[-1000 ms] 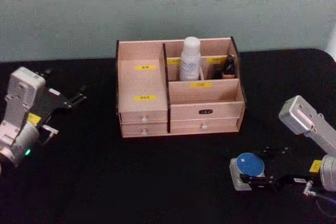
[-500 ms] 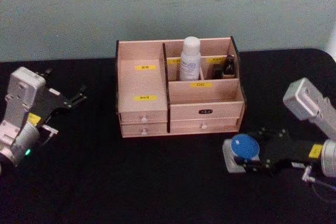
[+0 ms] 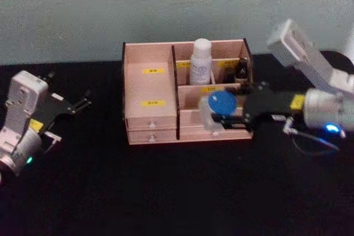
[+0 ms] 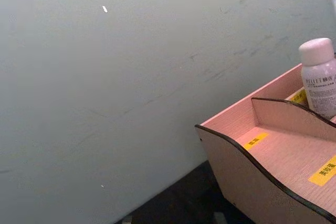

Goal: Pick up the facial cleanser and watermelon frost from the table and place them into the tiered storage box.

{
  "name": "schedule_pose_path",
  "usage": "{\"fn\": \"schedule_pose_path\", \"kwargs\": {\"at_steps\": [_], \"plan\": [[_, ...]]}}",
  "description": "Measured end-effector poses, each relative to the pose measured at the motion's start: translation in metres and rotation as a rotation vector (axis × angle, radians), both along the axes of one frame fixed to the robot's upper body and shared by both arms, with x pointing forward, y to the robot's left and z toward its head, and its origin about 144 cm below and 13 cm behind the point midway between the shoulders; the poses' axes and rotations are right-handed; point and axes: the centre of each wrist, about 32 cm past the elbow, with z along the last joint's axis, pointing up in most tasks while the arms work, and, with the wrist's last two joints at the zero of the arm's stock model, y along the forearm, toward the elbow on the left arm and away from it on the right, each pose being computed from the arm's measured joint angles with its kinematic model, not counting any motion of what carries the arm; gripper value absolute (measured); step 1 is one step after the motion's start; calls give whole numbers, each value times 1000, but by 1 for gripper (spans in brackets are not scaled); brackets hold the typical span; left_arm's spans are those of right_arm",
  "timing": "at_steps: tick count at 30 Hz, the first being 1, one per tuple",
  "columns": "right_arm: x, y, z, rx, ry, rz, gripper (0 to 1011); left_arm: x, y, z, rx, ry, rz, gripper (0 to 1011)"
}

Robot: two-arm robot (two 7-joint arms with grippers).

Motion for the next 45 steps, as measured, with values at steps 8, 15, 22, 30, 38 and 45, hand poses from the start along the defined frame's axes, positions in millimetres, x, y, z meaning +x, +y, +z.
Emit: {"fn": "schedule_pose_path", "kwargs": {"at_steps": [8, 15, 22, 30, 38, 45], "plan": [[35, 22, 8, 15, -11, 30, 728, 0, 0, 0, 0, 0, 0, 1001], [72, 47, 14, 29, -12, 64, 728, 0, 0, 0, 0, 0, 0, 1001], [101, 67, 16, 37, 3, 74, 728, 0, 0, 0, 0, 0, 0, 1001], [124, 88, 9, 27, 35, 81, 728, 0, 0, 0, 0, 0, 0, 1001], [133, 100, 2, 11, 76, 66, 728, 0, 0, 0, 0, 0, 0, 1001], [137, 107, -3, -11, 115, 37, 728, 0, 0, 0, 0, 0, 0, 1001]]}}
